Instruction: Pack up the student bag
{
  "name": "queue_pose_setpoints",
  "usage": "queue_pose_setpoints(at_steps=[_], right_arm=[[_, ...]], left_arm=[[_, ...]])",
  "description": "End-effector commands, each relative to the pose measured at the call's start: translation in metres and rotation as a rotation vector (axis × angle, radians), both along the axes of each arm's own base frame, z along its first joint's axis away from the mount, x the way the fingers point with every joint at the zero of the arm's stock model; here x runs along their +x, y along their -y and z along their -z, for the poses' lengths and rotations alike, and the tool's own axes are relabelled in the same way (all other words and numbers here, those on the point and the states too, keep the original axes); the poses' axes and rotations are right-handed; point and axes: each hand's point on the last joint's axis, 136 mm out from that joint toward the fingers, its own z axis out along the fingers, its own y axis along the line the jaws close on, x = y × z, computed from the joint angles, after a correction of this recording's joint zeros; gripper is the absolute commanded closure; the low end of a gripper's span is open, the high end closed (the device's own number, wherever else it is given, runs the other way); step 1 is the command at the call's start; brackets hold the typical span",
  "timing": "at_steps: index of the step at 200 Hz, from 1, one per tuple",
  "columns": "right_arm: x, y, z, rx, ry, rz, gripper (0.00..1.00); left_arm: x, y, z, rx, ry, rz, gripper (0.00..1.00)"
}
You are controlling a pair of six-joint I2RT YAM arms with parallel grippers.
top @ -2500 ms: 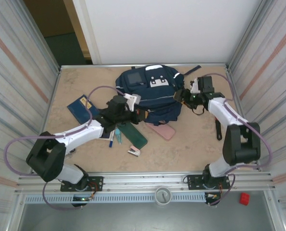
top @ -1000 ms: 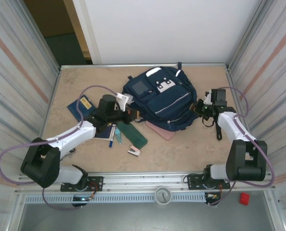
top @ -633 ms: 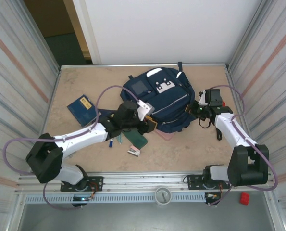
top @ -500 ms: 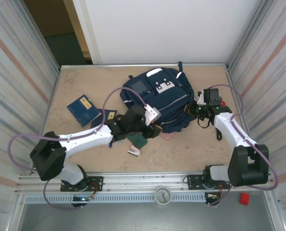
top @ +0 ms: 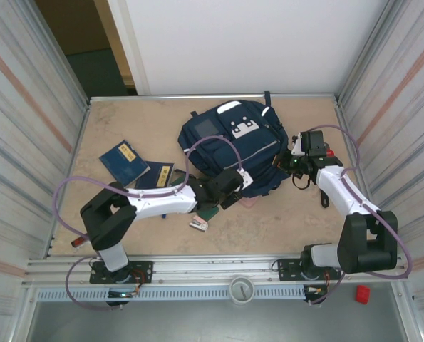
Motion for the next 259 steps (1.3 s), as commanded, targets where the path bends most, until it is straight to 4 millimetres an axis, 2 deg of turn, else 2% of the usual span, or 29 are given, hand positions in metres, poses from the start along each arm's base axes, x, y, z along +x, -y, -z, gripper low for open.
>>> queue_pose_setpoints(at_steps=[1,60,101,127,172,209,234,259], right_arm=[[0.009,-0.01,-0.014,0.031,0.04,-0.022,0.95],[0.01,-0.011,-0.008,0.032,0.029,-0.029,0.95],[0.009,-0.003,-0.004,0.003,0.023,-0.018,0.96],[0.01,0.005,-0.004,0.005,0.027,-0.003,0.97],[0.012,0.005,-0.003,0.009,0.035,-0.014,0.98],[0.012,-0.003,-0.004,0.027,0.055,-0.047,1.0],[0.012,-0.006,-0.004,0.017,0.052,-0.055,1.0],[0.012,0.01,0.002,-0.015,0.014,-0.015,1.0]], left_arm=[[0.011,0.008,-0.019,0.01,0.087,0.002,0.52],[0.005,0.013,-0.025,-0.026,0.074,0.036,0.75],[-0.002,0.008,-0.027,-0.037,0.062,0.061,1.0],[-0.006,-0.002,-0.024,-0.09,-0.013,0.08,1.0],[-0.021,-0.008,-0.023,-0.248,-0.225,0.165,1.0],[-0.023,-0.009,-0.031,-0.304,-0.245,0.194,1.0],[-0.021,-0.008,-0.03,-0.229,-0.186,0.201,1.0],[0.009,-0.035,-0.019,-0.006,-0.026,0.06,1.0]])
